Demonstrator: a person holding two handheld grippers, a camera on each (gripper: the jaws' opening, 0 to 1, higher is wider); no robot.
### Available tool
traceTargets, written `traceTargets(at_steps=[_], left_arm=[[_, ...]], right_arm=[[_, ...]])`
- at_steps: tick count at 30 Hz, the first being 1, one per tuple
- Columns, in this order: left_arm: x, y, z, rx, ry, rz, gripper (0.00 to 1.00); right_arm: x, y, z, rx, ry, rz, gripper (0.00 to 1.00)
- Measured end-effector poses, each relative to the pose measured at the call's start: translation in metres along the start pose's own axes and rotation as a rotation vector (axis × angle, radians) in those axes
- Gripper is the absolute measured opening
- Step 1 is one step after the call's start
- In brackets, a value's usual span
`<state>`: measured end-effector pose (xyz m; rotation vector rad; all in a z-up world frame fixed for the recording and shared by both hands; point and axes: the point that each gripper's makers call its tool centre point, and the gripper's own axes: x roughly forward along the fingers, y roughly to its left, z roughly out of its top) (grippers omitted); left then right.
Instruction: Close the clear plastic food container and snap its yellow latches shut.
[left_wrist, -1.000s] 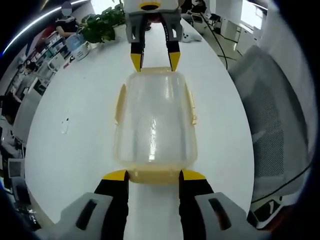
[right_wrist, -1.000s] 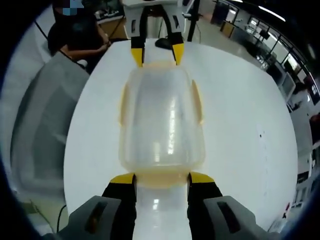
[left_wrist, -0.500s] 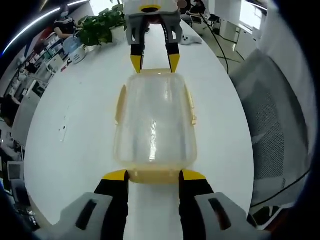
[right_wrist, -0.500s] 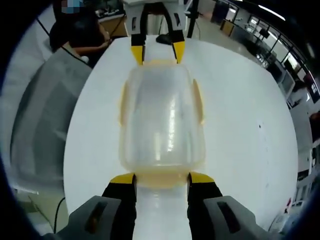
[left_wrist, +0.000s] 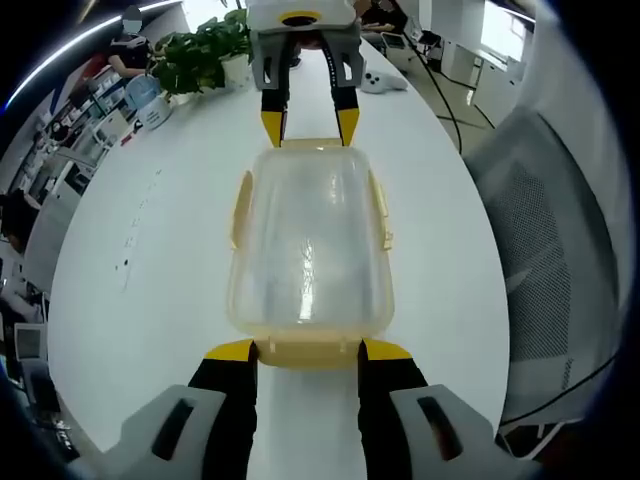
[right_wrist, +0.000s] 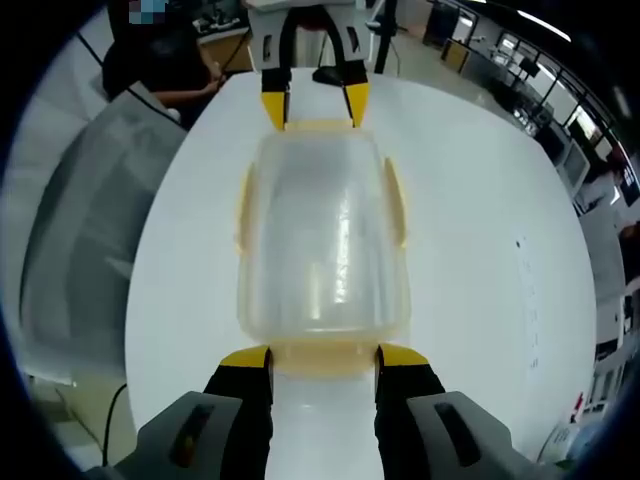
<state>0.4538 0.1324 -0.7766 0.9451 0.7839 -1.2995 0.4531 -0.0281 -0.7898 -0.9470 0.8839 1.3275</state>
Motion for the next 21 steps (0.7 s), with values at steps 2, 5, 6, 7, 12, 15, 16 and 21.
traceTargets(at_steps=[2,5,6,7,12,15,16,21], left_arm=[[0.001,0.0,0.002,-0.005,-0.004,-0.001,0.39],[0.004,0.001,0.004,-0.004,-0.004,-0.001,0.39],[0.005,0.002,0.005,-0.004,-0.005,-0.001,0.39],[0.006,0.002,0.006,-0.005,-0.006,-0.001,0.39],[0.009,0.002,0.009,-0.004,-0.007,0.003,0.39],[0.009,0.001,0.01,-0.009,-0.009,0.002,0.39],[0.01,0.001,0.01,-0.011,-0.009,0.001,0.39],[0.013,0.003,0.016,-0.013,-0.015,0.003,0.39]], right_arm=[[-0.001,-0.001,-0.003,0.0,0.0,-0.002,0.38],[-0.001,-0.002,-0.005,-0.001,0.0,-0.002,0.38],[-0.002,-0.002,-0.007,0.0,0.0,-0.001,0.38],[-0.002,-0.002,-0.008,0.0,0.0,-0.001,0.38],[-0.002,-0.003,-0.011,-0.002,0.002,0.0,0.38],[-0.003,-0.004,-0.012,-0.004,0.001,0.002,0.38],[-0.004,-0.003,-0.013,-0.005,0.0,0.003,0.38],[-0.007,-0.005,-0.019,-0.008,-0.002,0.002,0.38]])
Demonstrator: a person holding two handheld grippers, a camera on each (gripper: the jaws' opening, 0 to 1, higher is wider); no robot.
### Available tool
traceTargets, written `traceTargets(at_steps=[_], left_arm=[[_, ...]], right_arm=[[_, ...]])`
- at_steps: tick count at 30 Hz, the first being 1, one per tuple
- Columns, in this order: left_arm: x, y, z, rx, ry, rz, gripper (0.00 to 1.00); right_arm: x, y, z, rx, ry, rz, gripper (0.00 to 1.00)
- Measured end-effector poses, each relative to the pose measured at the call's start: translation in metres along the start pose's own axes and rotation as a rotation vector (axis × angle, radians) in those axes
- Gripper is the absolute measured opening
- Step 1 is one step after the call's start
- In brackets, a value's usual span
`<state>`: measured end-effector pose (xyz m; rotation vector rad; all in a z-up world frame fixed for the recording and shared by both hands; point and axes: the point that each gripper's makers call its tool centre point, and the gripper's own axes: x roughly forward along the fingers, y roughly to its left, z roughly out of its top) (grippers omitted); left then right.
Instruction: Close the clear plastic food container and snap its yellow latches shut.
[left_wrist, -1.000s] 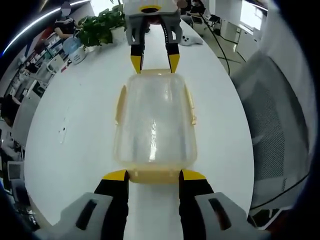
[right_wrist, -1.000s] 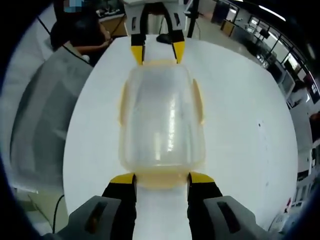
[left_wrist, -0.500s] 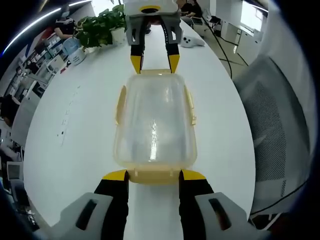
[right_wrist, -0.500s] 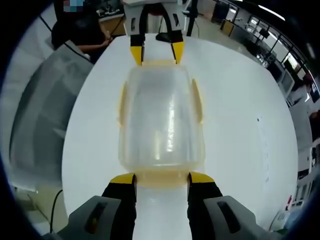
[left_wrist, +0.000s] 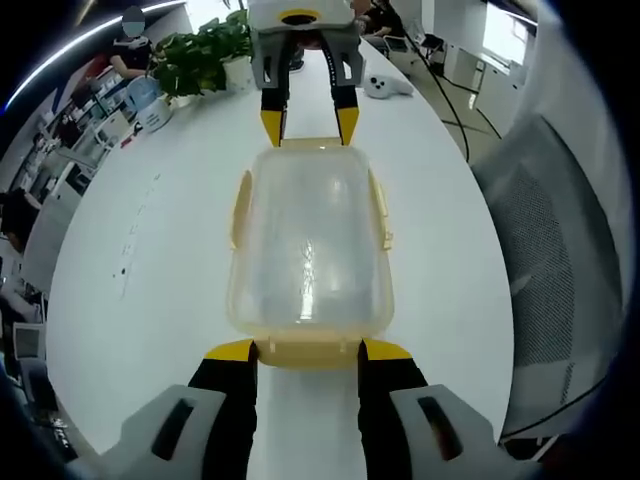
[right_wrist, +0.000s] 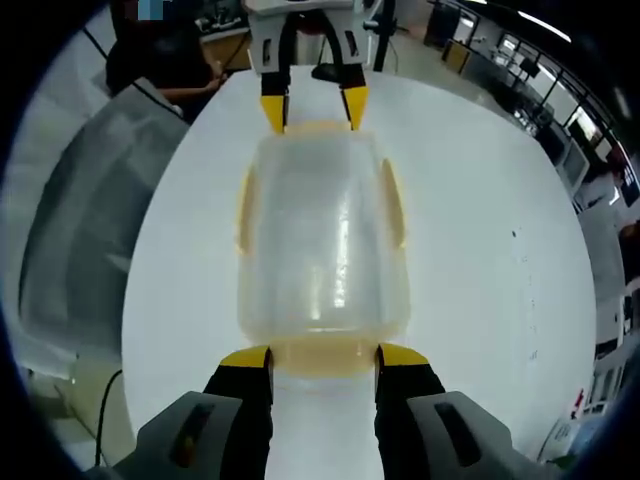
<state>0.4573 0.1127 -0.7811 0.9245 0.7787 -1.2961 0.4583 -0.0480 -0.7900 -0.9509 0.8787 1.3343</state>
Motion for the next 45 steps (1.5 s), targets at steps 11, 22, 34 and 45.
traceTargets(at_steps=[11,22,34,45], left_arm=[[0.006,0.0,0.007,0.002,-0.002,0.001,0.39],[0.013,0.001,0.013,-0.005,-0.01,-0.006,0.39],[0.021,0.003,0.018,-0.012,-0.018,-0.018,0.39],[0.027,0.004,0.018,-0.025,-0.023,-0.029,0.39]], right_arm=[[-0.002,0.0,-0.008,0.008,-0.003,0.001,0.38],[-0.002,-0.002,-0.018,0.013,-0.005,0.01,0.38],[-0.002,-0.005,-0.027,0.021,-0.003,0.022,0.38],[0.001,-0.007,-0.03,0.025,-0.003,0.028,0.39]])
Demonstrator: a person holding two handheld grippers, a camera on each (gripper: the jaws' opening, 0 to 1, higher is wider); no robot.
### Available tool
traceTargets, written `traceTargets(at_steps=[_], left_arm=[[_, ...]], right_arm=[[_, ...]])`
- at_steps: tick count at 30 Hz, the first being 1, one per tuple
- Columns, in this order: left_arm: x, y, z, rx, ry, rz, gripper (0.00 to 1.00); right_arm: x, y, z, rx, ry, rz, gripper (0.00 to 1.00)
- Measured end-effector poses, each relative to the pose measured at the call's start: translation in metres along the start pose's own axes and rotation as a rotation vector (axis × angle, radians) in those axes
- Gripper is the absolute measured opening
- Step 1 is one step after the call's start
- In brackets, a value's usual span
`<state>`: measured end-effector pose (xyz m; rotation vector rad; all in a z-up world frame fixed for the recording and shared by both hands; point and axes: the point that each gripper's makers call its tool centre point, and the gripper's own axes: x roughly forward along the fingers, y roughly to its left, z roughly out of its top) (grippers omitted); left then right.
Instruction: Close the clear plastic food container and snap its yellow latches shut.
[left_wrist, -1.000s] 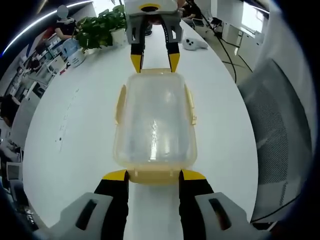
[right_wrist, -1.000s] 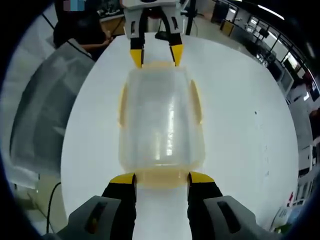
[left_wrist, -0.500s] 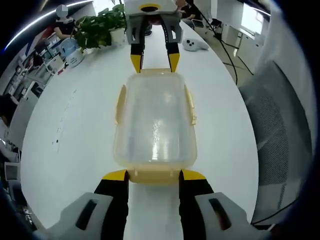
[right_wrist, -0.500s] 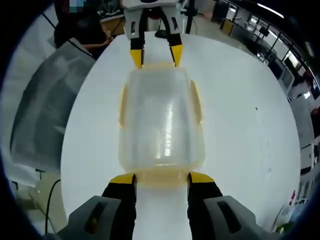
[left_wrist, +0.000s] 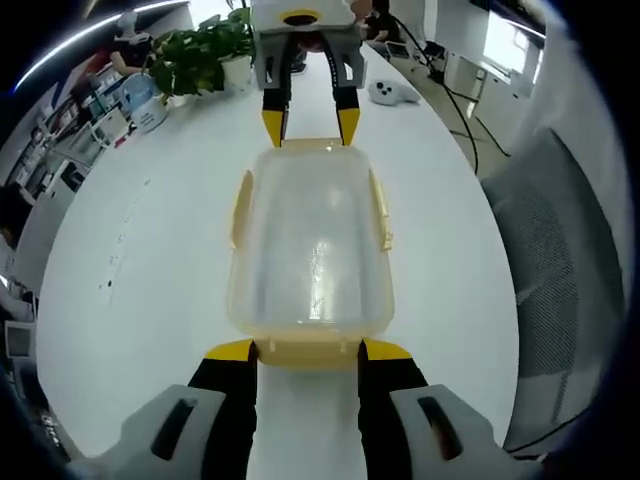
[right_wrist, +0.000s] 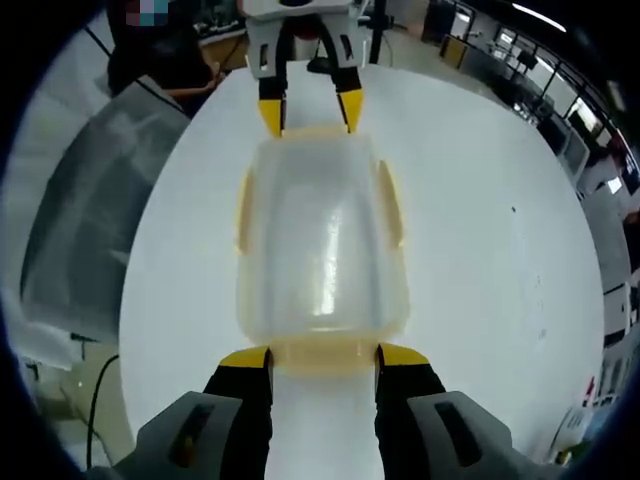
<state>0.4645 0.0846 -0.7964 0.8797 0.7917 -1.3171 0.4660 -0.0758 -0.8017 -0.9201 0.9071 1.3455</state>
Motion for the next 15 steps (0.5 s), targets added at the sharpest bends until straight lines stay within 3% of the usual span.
traceTargets(at_steps=[15], left_arm=[[0.003,-0.0027,-0.0013,-0.006,-0.013,-0.029,0.39]], right_arm=[[0.0025,0.004,-0.0012,0.023,-0.004,0.026,0.39]])
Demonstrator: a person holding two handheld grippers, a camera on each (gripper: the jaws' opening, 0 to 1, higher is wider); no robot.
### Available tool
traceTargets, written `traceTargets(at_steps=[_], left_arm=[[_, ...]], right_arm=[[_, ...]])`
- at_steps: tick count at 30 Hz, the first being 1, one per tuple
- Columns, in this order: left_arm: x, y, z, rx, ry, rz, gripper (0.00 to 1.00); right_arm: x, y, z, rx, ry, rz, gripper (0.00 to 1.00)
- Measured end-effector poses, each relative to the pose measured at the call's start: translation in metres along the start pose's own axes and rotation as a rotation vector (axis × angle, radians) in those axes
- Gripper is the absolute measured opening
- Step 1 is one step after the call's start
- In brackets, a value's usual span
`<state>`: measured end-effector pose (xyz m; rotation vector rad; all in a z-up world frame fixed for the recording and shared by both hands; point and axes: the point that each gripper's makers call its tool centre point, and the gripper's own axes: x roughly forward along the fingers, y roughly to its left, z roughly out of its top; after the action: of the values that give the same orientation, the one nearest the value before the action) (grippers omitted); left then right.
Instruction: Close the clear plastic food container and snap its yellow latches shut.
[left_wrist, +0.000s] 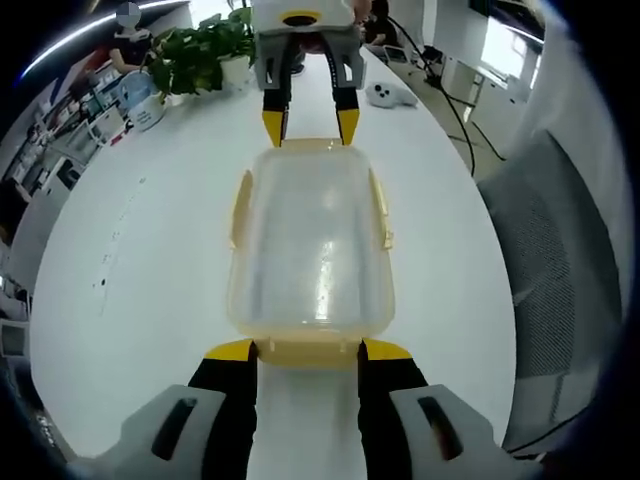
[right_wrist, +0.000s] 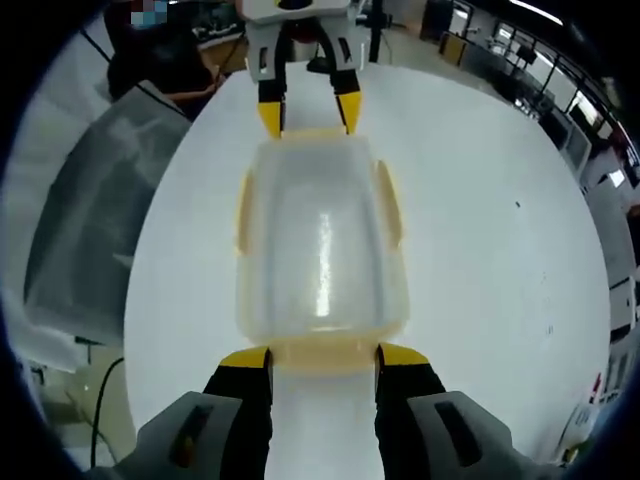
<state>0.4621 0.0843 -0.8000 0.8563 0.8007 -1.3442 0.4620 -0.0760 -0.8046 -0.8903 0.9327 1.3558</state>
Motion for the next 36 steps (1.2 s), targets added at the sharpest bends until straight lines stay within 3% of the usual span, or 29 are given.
traceTargets(at_steps=[11,13,16,21,28,32,36], left_arm=[[0.001,0.0,-0.001,0.01,-0.009,-0.014,0.41],[0.0,0.0,-0.002,-0.004,-0.008,-0.018,0.42],[-0.002,-0.002,-0.01,-0.028,0.001,-0.018,0.55],[-0.01,-0.002,-0.012,-0.056,-0.004,0.005,0.48],[-0.023,0.009,-0.005,-0.166,-0.066,0.075,0.48],[-0.027,0.014,0.003,-0.283,-0.124,0.097,0.48],[-0.027,0.017,0.007,-0.415,-0.141,0.136,0.47]], right_arm=[[0.001,0.004,-0.002,0.026,-0.009,0.023,0.41],[0.003,0.006,-0.008,0.025,0.012,0.027,0.46],[0.002,0.008,-0.01,0.047,-0.005,0.024,0.55],[-0.006,0.009,-0.014,0.058,-0.023,0.011,0.55],[-0.013,0.014,-0.007,0.235,-0.092,0.013,0.54],[-0.014,0.011,-0.001,0.359,-0.128,-0.009,0.54],[-0.012,0.006,0.004,0.481,-0.167,-0.051,0.53]])
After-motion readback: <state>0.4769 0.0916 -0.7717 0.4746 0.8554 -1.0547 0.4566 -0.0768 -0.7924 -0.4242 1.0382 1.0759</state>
